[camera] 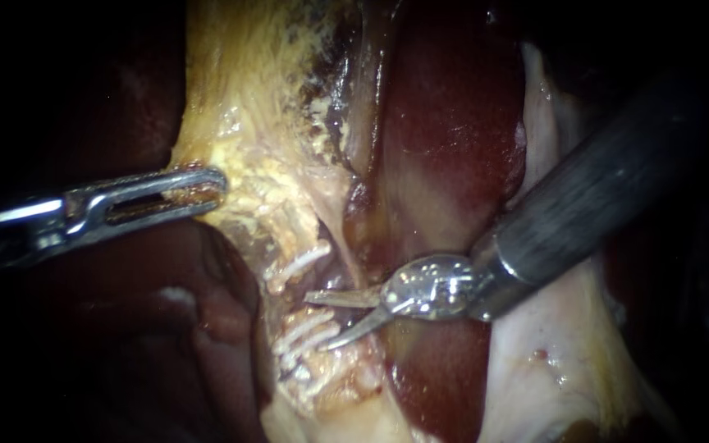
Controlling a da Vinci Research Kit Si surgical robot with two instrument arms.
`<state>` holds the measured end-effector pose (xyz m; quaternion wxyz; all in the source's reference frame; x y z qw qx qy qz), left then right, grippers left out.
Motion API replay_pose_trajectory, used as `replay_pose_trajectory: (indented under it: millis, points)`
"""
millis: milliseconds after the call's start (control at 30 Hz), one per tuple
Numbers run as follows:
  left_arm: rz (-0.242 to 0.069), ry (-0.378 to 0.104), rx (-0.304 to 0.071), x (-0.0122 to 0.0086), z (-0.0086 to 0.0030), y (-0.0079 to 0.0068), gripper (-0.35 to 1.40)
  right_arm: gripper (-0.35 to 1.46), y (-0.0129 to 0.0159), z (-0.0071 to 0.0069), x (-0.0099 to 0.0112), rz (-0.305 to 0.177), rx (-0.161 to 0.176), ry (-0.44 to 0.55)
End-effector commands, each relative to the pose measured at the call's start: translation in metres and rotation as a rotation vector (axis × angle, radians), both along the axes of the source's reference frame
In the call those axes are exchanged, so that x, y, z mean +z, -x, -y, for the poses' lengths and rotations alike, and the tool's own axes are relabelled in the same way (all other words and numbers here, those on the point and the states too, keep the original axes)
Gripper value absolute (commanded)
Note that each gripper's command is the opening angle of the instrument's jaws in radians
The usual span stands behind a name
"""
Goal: Go back from the cut left tube
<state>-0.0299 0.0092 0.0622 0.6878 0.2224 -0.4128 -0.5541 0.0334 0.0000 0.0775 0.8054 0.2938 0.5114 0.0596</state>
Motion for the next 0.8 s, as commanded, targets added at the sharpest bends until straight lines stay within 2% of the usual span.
replay_pose_trajectory:
  millis: [33,267,467,567,800]
  points:
    - [0.0,0.0,0.0,0.0001,0.0,0.0,-0.35,1.26,0.0006,-0.0004,-0.0004,-0.002,0.01,0.02]
    - [0.0,0.001,0.0,0.0004,0.0,0.0001,-0.35,1.35,0.0053,-0.0038,-0.0031,0.001,0.049,0.136]
    - [0.001,0.009,-0.002,0.0022,0.0001,0.0006,-0.35,1.4,0.0083,-0.0063,-0.0053,0.013,0.074,0.23]
    - [-0.011,0.008,0.0,0.0031,0.0002,0.0015,-0.35,1.4,0.009,-0.0069,-0.0059,0.026,0.091,0.246]
    - [-0.032,-0.002,0.02,0.0055,0.0009,0.0045,-0.35,1.41,0.0089,-0.0068,-0.0061,0.025,0.091,0.247]
